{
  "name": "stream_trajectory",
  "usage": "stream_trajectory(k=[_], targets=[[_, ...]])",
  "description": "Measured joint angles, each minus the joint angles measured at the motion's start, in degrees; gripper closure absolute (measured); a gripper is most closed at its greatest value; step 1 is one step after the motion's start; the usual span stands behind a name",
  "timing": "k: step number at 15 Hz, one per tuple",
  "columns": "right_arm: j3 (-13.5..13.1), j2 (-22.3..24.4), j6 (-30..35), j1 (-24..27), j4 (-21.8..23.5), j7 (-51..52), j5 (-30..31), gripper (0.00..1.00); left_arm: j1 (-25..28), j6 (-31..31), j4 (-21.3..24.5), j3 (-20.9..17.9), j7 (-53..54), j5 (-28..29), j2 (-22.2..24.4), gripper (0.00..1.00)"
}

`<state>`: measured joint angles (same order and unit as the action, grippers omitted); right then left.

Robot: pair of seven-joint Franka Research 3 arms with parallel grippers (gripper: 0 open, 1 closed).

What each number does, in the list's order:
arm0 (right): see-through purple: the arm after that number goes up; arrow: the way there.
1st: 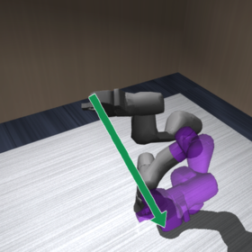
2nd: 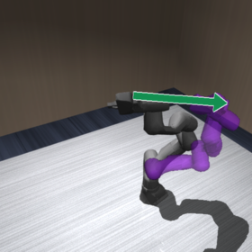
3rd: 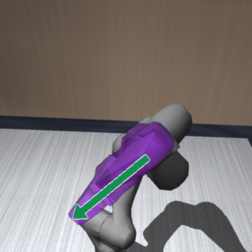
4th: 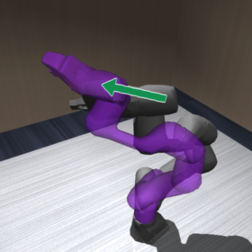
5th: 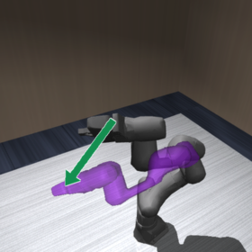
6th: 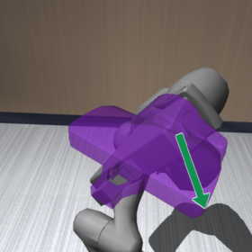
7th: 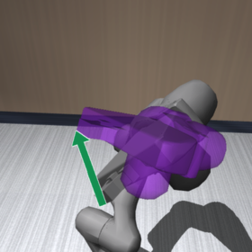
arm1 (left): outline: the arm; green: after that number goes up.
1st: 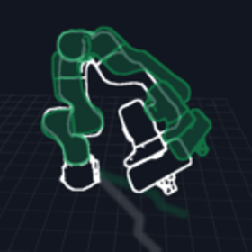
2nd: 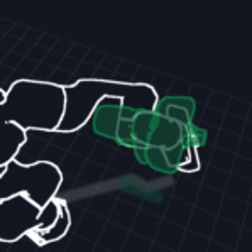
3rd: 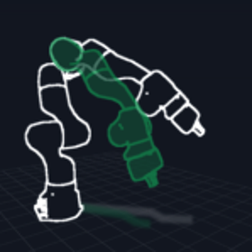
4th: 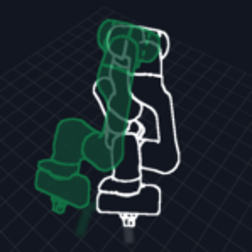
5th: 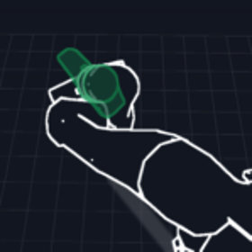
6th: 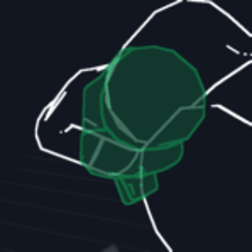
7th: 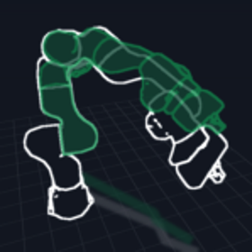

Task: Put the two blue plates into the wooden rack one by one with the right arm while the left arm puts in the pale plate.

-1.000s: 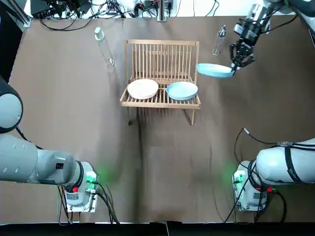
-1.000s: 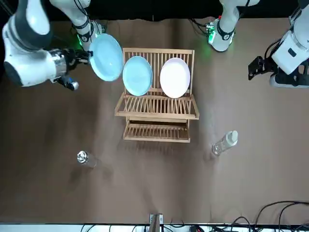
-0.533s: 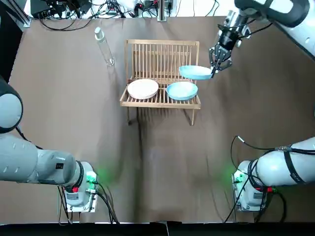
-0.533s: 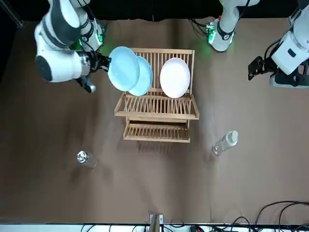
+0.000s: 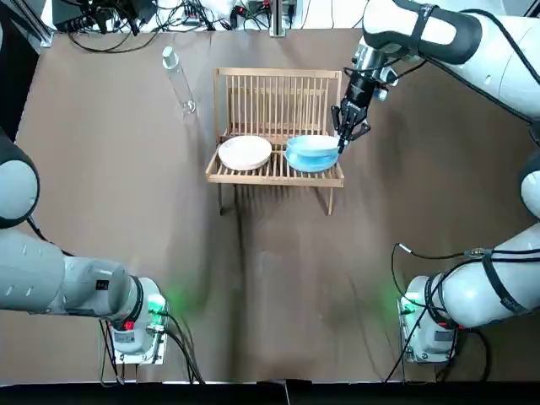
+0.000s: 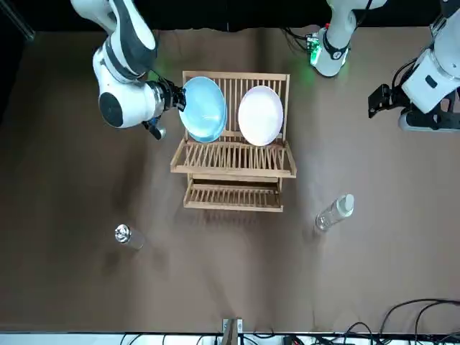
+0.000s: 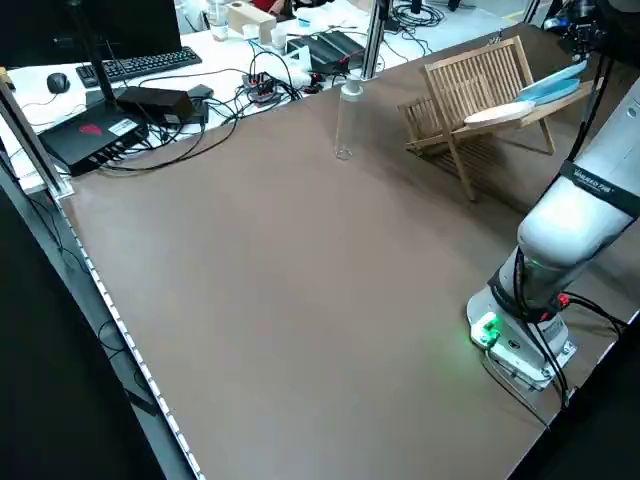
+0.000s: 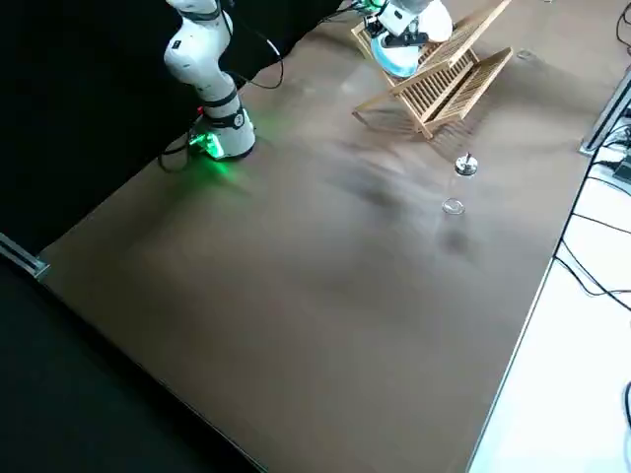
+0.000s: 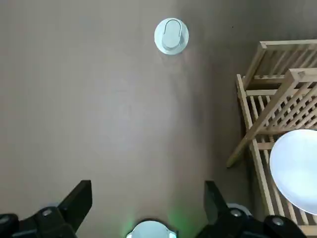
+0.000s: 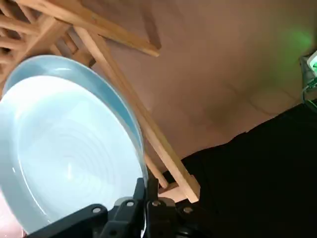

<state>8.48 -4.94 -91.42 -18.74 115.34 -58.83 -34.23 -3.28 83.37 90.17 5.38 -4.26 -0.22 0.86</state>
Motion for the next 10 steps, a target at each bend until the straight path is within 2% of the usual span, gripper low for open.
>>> stream_trajectory(k=[10], targets=[[-0.1, -2.2, -0.1, -0.7, -0.2, -1.8, -0.2, 0.97, 0.0, -1.6, 0.0, 0.0, 0.0, 0.0, -0.2, 0.0]])
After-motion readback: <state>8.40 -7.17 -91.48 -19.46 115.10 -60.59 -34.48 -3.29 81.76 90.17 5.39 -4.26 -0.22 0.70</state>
